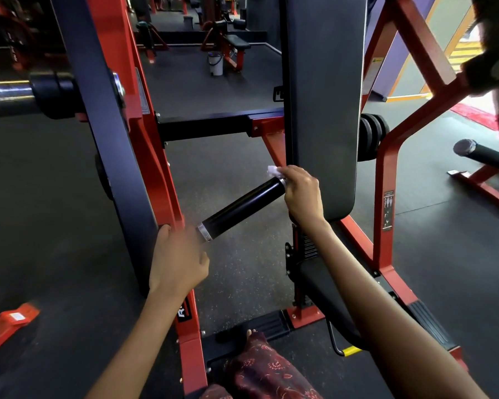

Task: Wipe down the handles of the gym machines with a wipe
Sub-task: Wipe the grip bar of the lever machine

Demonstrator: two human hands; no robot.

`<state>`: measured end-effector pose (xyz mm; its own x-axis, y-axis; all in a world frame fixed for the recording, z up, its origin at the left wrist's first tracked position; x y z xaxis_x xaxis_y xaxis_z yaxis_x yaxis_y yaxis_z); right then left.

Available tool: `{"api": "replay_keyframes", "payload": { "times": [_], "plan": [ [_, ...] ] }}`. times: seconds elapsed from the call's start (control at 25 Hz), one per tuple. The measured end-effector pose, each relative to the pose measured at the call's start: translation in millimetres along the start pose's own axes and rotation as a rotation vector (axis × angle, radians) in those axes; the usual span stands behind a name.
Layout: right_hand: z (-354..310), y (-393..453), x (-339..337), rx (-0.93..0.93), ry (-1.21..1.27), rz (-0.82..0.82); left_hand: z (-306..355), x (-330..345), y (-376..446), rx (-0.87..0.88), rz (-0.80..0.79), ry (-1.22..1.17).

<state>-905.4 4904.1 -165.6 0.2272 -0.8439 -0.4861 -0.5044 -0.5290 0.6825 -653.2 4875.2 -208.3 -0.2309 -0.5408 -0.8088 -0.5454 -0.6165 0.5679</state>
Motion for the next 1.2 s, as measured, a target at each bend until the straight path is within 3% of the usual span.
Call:
{"api": "replay_keyframes", "payload": {
  "times": [0.12, 0.2, 0.36, 0.44, 0.6, 0.68, 0.8, 0.88, 1.0, 1.12, 1.2],
  "plan": [
    [12.5, 11.9, 5.6, 0.556, 0.328, -0.119, 0.3, -0.4, 0.4, 0.000, -0.013, -0.010],
    [22.8, 7.3, 4.1, 0.765, 0.464, -0.162, 0.3, -0.6, -0.5, 0.004, -0.008, -0.010],
    [17.8, 3.0, -5.9, 0.583, 0.448, -0.158, 1.0, -1.5, 0.3, 0.004, -0.002, -0.006],
    [11.3, 13.9, -0.2, 0.530, 0.470, -0.237, 1.0, -1.4, 0.1, 0.000, 0.001, -0.024],
    [18.9, 9.8, 2.3, 0.668, 0.551, -0.245, 0.2, -0.5, -1.2, 0.003, 0.011, -0.036],
    [18.5, 1.2, -6.0, 0.586, 0.452, -0.208, 0.3, 1.1, -2.0, 0.002, 0.007, -0.027],
    [8.7, 4.9, -5.1, 0.319, 0.238, -0.218, -0.6, 2.7, -0.8, -0.001, 0.004, -0.021],
    [6.0, 12.5, 2.5, 0.277, 0.133, -0.264, -0.7, 2.3, -1.6, 0.003, 0.004, -0.029],
    [9.0, 13.8, 7.6, 0.495, 0.153, -0.226, -0.7, 1.3, -1.0, 0.004, 0.014, -0.030],
    [15.8, -3.3, 10.2, 0.792, 0.315, -0.030, -0.6, 0.5, -0.8, 0.002, -0.002, -0.036],
    [20.1, -24.2, 12.9, 0.876, 0.352, 0.057, -0.1, -0.1, -0.6, 0.003, 0.005, -0.037]
  ]
}}
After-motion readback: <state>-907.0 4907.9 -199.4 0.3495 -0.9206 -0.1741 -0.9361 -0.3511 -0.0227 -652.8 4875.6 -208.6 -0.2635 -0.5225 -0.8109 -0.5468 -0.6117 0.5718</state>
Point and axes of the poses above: each hand's wrist, its own y-axis towards the middle knuckle, its own x-axis out of the palm, z = x × y, the point moved 1 cm from there along y, towards the middle knuckle, and after that the axes turned 13 degrees about z, right-handed, at the moved point
